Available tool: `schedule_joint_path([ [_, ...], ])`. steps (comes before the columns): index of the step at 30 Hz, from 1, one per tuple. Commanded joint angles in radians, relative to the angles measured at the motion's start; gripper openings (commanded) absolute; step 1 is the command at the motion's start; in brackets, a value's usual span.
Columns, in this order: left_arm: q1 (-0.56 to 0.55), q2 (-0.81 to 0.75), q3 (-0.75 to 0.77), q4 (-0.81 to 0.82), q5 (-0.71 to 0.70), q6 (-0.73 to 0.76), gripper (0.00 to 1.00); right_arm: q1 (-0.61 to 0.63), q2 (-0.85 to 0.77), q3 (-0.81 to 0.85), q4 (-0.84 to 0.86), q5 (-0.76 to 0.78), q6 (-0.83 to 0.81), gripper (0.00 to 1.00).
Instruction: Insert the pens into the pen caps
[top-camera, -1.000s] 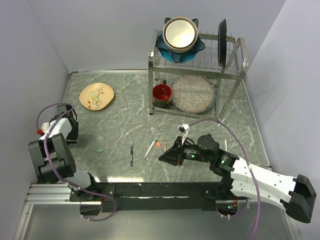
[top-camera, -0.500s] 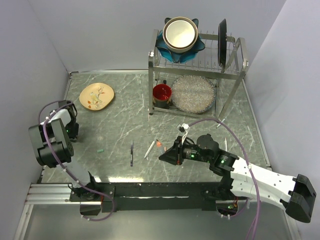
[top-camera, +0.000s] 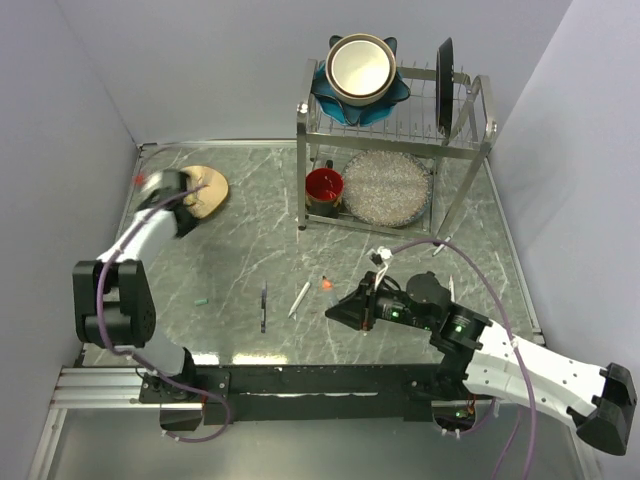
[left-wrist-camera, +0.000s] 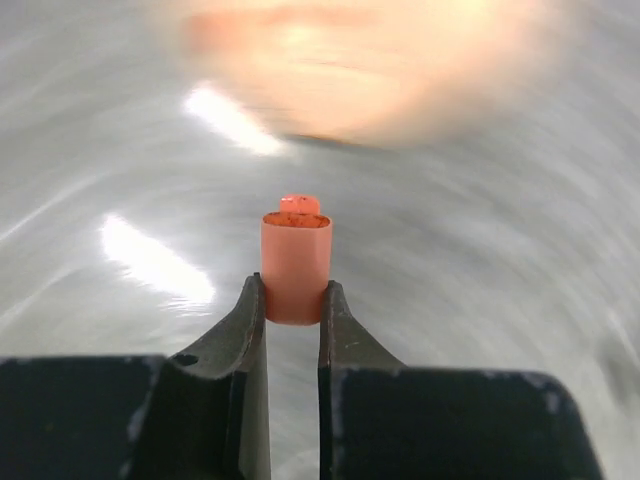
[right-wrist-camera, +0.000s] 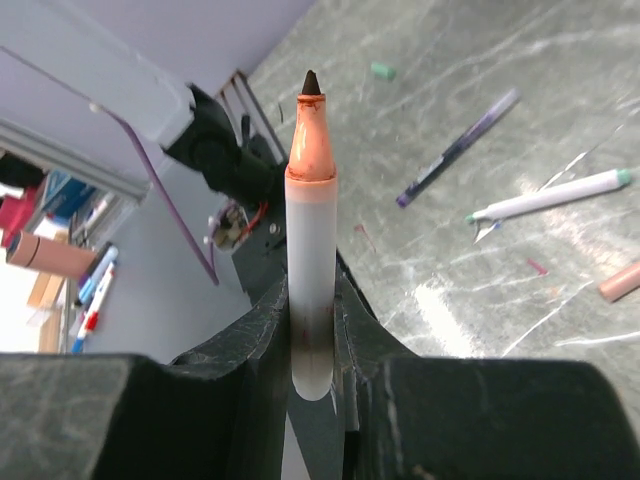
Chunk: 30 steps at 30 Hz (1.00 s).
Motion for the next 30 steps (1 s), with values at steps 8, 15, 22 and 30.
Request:
schedule_joint_path([
  [8,-0.404,-0.099,-0.072,0.166,0.288,0.775,0.01,0.004,-0.224,0.06,-0.173,0.123,-0.001,0.0],
  [15,-0.407,-0.253,-0.292,0.163,0.44,1.057,0.01,0.004,-0.336,0.074,-0.235,0.16,0.017,0.0],
  [22,-0.414,-0.257,-0.366,0.053,0.566,1.304,0.01,0.004,-0.318,0.105,-0.247,0.137,0.024,0.0],
  [30,-0.414,-0.207,-0.383,0.01,0.499,1.363,0.01,0.004,-0.293,0.115,-0.249,0.135,0.025,0.0],
])
